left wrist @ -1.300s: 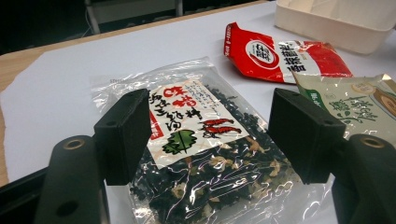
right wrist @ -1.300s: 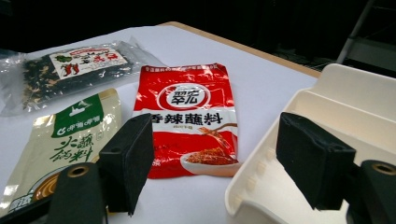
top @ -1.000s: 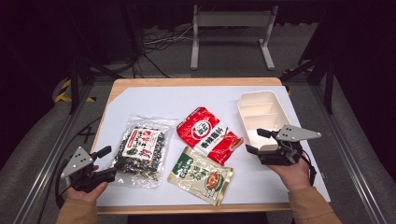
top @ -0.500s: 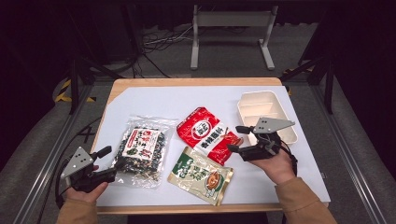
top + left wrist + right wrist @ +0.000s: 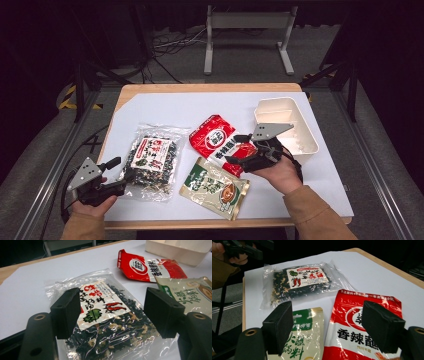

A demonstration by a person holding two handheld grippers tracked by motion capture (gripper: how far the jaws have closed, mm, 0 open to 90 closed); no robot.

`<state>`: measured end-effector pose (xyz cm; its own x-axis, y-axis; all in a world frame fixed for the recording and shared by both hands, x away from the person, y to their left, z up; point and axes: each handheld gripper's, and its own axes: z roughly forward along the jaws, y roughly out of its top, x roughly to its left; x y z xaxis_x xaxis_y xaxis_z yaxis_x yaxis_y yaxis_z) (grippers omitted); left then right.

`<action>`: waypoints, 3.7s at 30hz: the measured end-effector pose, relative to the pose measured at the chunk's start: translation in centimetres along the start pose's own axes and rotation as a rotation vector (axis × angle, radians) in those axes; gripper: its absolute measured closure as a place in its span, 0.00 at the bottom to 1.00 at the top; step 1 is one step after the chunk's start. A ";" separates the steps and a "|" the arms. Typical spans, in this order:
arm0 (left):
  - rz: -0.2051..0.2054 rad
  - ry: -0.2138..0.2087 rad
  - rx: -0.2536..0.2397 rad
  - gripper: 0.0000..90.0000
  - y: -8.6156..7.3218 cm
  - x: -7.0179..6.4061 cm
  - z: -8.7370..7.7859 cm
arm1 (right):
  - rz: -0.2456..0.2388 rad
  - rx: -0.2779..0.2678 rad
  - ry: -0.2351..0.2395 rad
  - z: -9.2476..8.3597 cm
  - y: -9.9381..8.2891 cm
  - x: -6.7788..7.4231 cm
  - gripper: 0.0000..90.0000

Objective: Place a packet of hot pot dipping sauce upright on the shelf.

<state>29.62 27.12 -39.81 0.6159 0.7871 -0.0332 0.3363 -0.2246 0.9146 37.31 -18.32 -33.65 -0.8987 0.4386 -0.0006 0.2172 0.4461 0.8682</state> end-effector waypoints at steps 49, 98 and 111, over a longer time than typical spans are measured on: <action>-0.021 0.040 0.019 0.34 -1.1 -0.1 -1.6 | -0.044 0.406 0.259 12.1 1.2 -1.1 0.20; -0.029 0.046 0.032 0.34 -1.1 -0.1 -1.2 | -0.104 0.569 0.389 13.4 -0.1 -0.3 0.78; -0.023 0.046 0.036 0.34 -1.1 -0.1 -1.2 | -0.218 0.663 0.338 13.8 -0.6 1.7 0.81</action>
<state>28.37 27.98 -40.34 0.5748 0.8175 -0.0351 0.3757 -0.2256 0.8988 40.92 -7.04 -41.05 -0.9917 0.0729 0.1061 0.1088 0.9157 0.3869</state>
